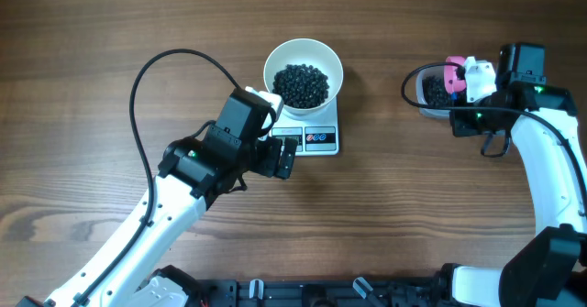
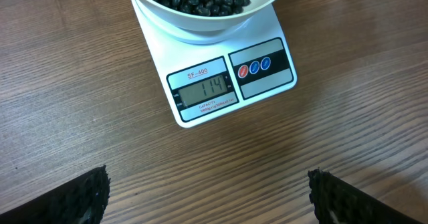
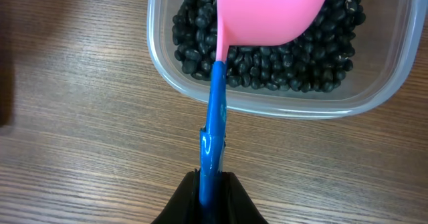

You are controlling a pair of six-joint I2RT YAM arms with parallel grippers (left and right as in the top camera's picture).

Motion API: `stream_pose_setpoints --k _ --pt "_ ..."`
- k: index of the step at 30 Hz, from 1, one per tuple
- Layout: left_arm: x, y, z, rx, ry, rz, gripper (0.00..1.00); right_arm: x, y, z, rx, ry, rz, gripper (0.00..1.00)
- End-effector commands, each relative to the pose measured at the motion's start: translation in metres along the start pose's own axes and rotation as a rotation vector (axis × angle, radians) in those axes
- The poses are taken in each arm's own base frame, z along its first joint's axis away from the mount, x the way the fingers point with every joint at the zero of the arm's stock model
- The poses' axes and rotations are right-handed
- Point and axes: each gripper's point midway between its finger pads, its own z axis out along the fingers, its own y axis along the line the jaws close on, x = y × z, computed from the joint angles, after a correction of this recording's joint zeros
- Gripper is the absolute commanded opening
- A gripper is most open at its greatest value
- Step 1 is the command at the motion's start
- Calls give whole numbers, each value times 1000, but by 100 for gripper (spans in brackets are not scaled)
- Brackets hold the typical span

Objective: Scoop item into bowl and weigh 150g on scale
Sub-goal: 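Drag the scoop through the beans in the tub to fill it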

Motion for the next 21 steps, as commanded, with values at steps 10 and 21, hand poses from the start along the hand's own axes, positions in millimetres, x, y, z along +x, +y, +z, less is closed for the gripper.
stream_pose_setpoints --k 10,21 --pt "4 2 3 2 10 6 100 -10 -3 -12 26 -34 -12 11" --pt "4 2 3 2 10 6 100 -10 -3 -12 27 -35 -12 6"
